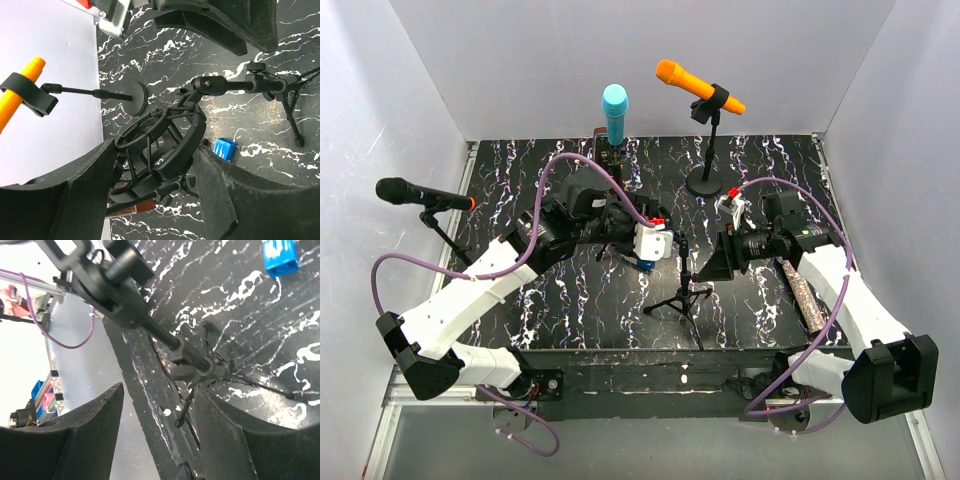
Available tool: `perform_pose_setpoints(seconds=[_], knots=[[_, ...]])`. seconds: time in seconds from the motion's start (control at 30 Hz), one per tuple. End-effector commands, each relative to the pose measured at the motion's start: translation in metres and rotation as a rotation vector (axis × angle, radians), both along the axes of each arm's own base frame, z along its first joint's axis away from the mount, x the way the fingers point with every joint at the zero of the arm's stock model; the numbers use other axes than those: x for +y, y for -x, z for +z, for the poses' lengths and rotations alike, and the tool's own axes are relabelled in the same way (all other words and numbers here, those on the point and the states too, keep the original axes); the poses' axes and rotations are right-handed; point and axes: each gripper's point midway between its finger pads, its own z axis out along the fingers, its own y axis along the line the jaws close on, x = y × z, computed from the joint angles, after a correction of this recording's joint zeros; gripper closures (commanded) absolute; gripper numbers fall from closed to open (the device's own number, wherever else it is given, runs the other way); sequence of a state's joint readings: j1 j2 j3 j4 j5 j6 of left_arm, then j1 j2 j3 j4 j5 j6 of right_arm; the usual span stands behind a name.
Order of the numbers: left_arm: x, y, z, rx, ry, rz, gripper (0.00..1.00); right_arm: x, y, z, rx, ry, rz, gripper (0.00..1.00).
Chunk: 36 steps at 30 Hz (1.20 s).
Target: Remove the microphone from the stand
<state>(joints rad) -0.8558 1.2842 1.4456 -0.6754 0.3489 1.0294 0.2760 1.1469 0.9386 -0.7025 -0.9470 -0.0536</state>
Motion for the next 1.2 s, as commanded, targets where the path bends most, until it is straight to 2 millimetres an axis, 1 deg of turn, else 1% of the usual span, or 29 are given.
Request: perform_pose_setpoints(seconds=[0.0,0.03,0.1,0.17,0.3,0.37,0.53,0.7,0.8,0.87,0.93,1.03,1.17], knots=[[0.004,0.006,0.021,-0.037,0.055,-0.004,0.52,0.014,-0.003,0.037,-0.025,-0.126,0.063,0.35],[0.004,0.006,0.022,-0.04,0.056,-0.004,0.52,0.016,-0.005,0.035,-0.025,-0.113,0.061,0.35],[0.004,0.005,0.023,-0.042,0.057,-0.002,0.52,0.015,-0.011,0.025,-0.035,-0.066,0.034,0.36],[0.004,0.004,0.023,-0.046,0.055,-0.004,0.52,0.011,-0.019,0.009,-0.044,-0.001,-0.01,0.37],[0.003,0.004,0.022,-0.044,0.053,-0.004,0.52,0.005,-0.021,-0.015,-0.028,0.058,-0.036,0.4],[0.003,0.004,0.022,-0.047,0.052,-0.005,0.52,0.004,-0.02,-0.022,-0.027,0.072,-0.04,0.42],[0.002,0.004,0.02,-0.045,0.052,-0.008,0.52,-0.004,-0.028,-0.047,-0.033,0.15,-0.1,0.48],[0.001,0.004,0.017,-0.041,0.052,-0.008,0.52,-0.008,-0.023,-0.061,-0.021,0.173,-0.112,0.5],[0.001,0.004,0.016,-0.038,0.052,-0.01,0.51,-0.011,-0.027,-0.064,-0.046,0.188,-0.131,0.51],[0.0,0.004,0.016,-0.038,0.052,-0.01,0.51,-0.012,-0.027,-0.063,-0.03,0.202,-0.158,0.51],[0.001,0.004,0.018,-0.04,0.057,-0.01,0.51,-0.011,-0.022,-0.053,-0.064,0.184,-0.106,0.51],[0.001,0.004,0.019,-0.04,0.057,-0.01,0.51,-0.007,-0.008,-0.033,-0.101,0.128,-0.011,0.48],[-0.001,0.008,0.022,-0.023,0.068,-0.026,0.5,-0.004,-0.007,-0.021,-0.123,0.104,0.007,0.46]])
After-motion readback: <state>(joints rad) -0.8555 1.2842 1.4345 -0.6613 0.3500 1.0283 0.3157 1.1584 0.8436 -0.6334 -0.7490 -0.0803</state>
